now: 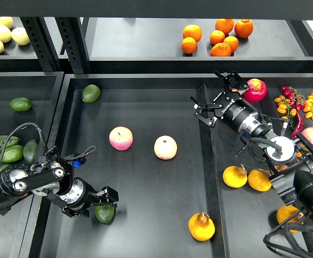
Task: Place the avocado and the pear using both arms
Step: 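Lower the left gripper onto the avocado and close it, then carry the avocado into the bin of green fruits and release it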
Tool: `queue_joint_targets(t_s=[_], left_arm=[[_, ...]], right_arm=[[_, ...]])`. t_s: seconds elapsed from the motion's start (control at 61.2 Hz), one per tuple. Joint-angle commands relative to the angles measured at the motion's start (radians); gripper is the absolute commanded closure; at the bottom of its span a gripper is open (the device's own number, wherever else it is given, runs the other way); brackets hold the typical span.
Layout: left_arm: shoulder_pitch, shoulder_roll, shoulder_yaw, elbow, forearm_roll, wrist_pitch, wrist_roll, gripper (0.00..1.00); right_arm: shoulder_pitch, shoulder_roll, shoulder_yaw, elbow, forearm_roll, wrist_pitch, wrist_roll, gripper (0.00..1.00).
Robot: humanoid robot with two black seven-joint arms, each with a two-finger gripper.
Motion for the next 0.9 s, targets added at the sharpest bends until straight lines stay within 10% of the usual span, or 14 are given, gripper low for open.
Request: queue_joint_targets(t_s=[0.0,0.441,0.882], left_arm=[[0.001,-0.009,0.0,0.011,0.01,0.0,0.0,0.04],[0.031,-0.029,-0.029,0.054,0.013,0.0,0.0,0.46],[-0.002,-0.007,-0.124,0.037,-0.007,0.0,0.0,0.54]], right_arm=[[0.0,0.0,0.0,0.001,0.001,0.0,0.0,0.0],[-0.001,0.0,0.002,0.001,0.001,0.0,0.0,0.0],[-0.008,0.0,0.0,0.001,-0.001,0.0,-0.002,0.0]])
